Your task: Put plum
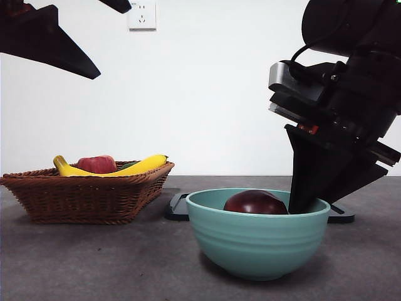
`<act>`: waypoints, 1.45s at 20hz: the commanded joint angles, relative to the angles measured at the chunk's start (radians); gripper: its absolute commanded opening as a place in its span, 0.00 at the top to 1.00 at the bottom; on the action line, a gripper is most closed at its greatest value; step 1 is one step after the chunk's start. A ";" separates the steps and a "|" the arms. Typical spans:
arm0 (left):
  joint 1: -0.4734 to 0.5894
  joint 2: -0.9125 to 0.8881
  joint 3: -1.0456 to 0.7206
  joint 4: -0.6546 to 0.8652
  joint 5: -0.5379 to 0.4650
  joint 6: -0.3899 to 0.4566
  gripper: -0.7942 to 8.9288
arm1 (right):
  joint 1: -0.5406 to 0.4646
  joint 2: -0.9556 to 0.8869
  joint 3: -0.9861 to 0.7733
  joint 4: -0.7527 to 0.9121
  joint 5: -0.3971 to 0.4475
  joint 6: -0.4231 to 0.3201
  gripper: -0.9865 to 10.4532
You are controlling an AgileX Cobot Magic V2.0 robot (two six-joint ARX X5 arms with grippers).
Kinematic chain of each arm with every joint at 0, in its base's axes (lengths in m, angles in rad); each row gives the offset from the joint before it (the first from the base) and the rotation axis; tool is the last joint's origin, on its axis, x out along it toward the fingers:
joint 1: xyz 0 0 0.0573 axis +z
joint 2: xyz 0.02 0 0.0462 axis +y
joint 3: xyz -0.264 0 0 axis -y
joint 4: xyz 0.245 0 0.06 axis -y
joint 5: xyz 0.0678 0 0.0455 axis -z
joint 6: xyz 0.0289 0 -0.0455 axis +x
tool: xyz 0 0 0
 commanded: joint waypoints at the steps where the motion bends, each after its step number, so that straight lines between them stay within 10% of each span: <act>1: -0.006 0.002 0.010 0.009 0.006 0.000 0.51 | 0.010 0.015 0.003 0.018 0.002 0.011 0.91; 15: -0.006 0.002 0.010 0.009 0.006 0.005 0.51 | -0.080 0.047 0.271 -0.024 0.023 0.013 0.91; 29: -0.006 0.002 0.011 0.007 0.006 0.005 0.51 | -0.226 0.505 0.608 -0.007 0.032 -0.035 0.91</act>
